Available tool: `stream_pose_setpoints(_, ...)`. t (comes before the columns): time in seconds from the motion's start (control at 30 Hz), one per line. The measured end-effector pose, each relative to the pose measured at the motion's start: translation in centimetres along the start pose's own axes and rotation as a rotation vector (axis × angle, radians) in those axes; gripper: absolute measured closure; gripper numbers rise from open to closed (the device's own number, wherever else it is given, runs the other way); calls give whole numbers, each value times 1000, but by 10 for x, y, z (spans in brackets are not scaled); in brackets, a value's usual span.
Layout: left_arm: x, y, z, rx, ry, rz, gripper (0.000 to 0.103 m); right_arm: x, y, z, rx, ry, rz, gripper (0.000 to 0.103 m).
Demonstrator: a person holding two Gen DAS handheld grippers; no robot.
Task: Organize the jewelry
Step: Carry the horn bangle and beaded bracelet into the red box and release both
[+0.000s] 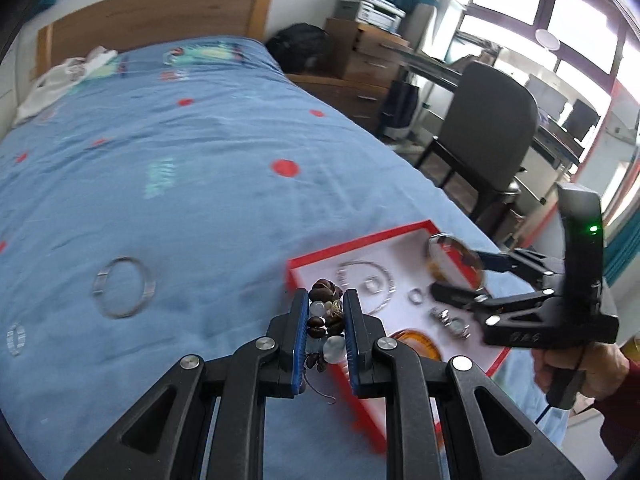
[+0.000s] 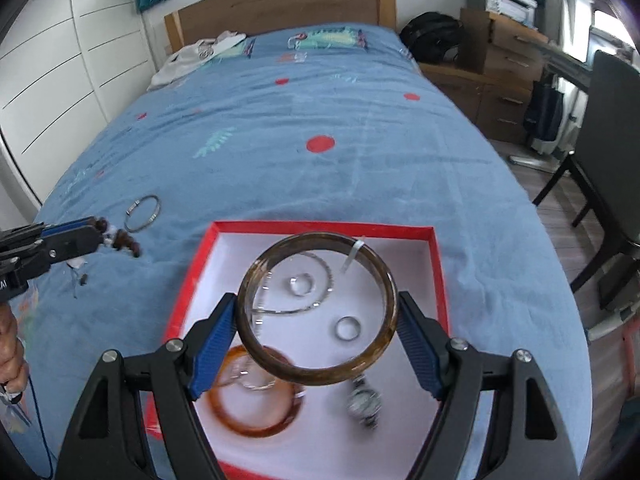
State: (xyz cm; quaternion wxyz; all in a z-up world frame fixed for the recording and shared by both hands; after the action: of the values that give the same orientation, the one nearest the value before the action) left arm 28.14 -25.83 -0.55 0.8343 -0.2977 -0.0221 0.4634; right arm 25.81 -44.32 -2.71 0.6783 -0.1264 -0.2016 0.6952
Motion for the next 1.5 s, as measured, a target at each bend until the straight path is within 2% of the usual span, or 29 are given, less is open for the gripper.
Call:
stream_pose_setpoints(0.1,-16,-8,-23,21,27,-15,86,-9,-1,-15,35,-36,57,27)
stream_pose_setpoints(0.23,-31,-14,-51,56,26,-41,86,-18,-4,-28,68,-76,142,27)
stream_pose_setpoints(0.47,-34,-11,-86,114,13,-48,86,-26,-14,-49,143,-112,289,27)
stream_pose_setpoints(0.63,-33,-5,-104,151,8,-37,86,-27,-23,-57,156,-113,362,27)
stream_pose_setpoints(1.07,-31,1,-105,139,-27,-37,86,-13,-16,-71,210,21,588,26)
stream_pose_setpoints(1.37,-32,1,-107,149,-44,-55,85,-11,-12,-70,200,32,597,25)
stream_pose_setpoints(1.43,-34,1,-108,153,-53,-65,83,-11,-13,-70,201,32,594,25)
stream_pose_setpoints(1.5,-36,1,-108,155,-58,-73,76,-9,-13,-70,203,35,592,25)
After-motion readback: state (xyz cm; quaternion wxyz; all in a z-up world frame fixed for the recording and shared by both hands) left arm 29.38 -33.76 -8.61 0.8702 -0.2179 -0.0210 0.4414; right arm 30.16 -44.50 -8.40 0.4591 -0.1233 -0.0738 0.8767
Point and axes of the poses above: each gripper's, at about its wrist camera, not at the fingertips, and z roughly against the way its jaws point, x to its left, y to its underside, the point moved 2 cm from there along -z, roughly the way its jaws point, and after that the axes turned 11 degrees about x, right-handed, at the moved point
